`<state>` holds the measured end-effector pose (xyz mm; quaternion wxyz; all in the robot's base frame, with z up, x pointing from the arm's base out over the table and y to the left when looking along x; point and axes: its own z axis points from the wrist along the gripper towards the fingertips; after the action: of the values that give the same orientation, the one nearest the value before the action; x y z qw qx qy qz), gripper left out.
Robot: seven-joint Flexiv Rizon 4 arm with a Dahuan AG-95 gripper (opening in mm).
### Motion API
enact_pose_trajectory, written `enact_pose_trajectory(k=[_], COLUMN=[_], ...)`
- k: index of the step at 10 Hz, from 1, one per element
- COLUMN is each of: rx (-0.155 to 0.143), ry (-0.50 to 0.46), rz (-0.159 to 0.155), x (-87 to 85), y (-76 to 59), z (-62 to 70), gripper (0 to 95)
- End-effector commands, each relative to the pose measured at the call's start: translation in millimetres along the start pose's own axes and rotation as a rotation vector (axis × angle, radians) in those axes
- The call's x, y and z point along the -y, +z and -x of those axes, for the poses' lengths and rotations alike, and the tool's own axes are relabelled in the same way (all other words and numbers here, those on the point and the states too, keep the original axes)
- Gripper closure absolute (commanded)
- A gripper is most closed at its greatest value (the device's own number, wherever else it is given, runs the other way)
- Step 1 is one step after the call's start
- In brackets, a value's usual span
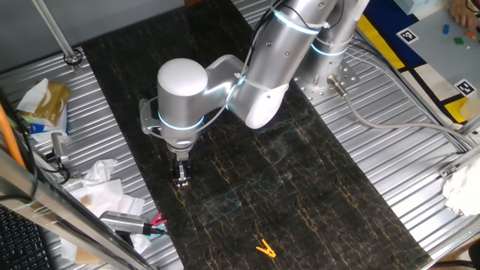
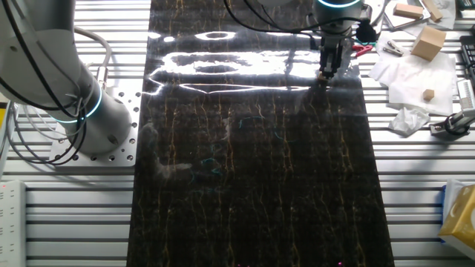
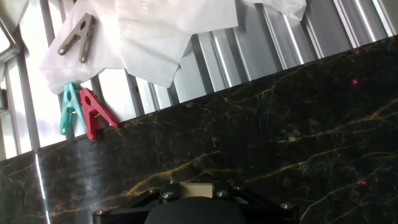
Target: Hold a small block with the gripper and sweep it from left to right on the table
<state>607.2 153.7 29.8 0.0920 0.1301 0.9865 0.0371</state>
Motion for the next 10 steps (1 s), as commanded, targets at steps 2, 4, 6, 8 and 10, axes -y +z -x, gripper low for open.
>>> enact_pose_trajectory(k=[2, 4, 6, 8, 10], rx=[-0.001, -0.015, -0.011, -0.002, -0.012], ry=[-0.011, -0.031, -0.059, -0.121, -0.175], rz=[-0.013, -0.022, -0.017, -0.016, -0.006], x=[0.2, 0.2, 0.2, 0.2, 0.2], y=[0.8, 0.8, 0.8, 0.8, 0.8], z=[0.2, 0.2, 0.2, 0.2, 0.2], gripper=[76.0, 76.0, 76.0, 76.0, 76.0])
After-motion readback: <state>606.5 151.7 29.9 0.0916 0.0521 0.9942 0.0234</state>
